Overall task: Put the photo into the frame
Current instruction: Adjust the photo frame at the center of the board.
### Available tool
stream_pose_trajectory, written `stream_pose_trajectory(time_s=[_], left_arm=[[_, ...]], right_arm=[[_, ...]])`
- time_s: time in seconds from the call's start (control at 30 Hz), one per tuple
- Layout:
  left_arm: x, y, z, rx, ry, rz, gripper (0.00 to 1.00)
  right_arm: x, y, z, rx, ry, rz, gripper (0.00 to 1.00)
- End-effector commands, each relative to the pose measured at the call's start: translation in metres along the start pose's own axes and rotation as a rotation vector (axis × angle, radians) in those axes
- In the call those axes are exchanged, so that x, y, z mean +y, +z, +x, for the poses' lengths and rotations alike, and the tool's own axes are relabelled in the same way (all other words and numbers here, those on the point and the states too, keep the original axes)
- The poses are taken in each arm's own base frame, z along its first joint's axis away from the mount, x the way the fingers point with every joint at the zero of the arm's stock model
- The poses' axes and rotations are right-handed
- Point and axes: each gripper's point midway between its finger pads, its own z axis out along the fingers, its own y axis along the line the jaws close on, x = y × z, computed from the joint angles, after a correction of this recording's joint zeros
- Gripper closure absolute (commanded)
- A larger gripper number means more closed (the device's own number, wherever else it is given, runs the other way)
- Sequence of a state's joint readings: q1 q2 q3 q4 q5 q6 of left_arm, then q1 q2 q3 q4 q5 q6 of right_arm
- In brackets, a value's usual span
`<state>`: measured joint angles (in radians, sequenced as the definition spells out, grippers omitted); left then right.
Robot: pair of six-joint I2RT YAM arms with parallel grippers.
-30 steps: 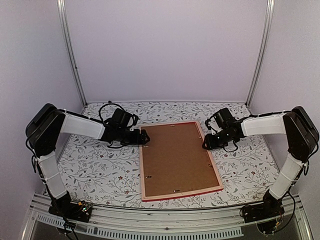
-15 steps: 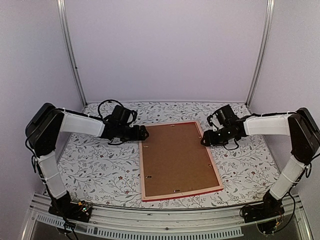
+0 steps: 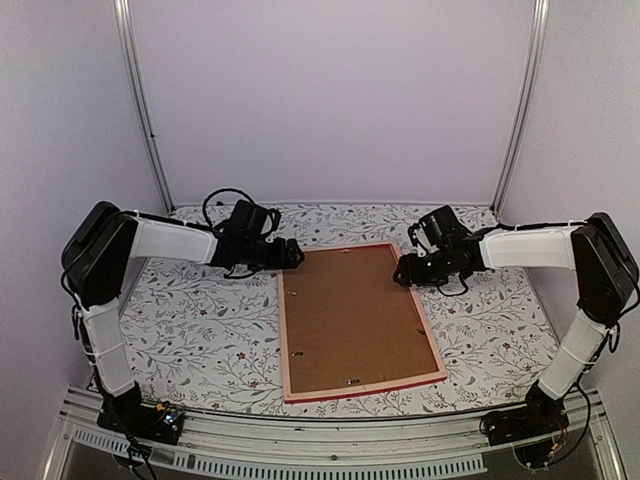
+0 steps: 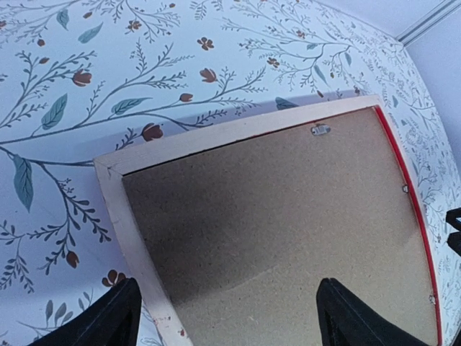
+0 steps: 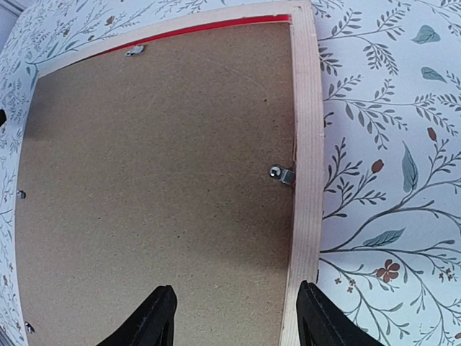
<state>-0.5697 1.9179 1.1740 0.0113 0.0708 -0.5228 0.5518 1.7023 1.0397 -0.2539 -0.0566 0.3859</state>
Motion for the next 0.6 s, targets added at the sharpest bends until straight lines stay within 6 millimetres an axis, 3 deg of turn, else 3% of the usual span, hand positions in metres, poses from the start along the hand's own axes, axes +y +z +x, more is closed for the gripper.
stream_pose_trajectory(time_s=[0.0, 0.57], left_arm=[[0.006, 0.014, -0.001, 0.011, 0.009, -0.016, 0.13], [0.010, 0.041, 0.019, 0.078, -0.020, -0.004, 0.14]], right_arm=[[-0.010, 0.003, -0.007, -0.023, 0.029, 0.071, 0.39], [-0.023, 0.026, 0.006, 0.027, 0.050, 0.096, 0.39]])
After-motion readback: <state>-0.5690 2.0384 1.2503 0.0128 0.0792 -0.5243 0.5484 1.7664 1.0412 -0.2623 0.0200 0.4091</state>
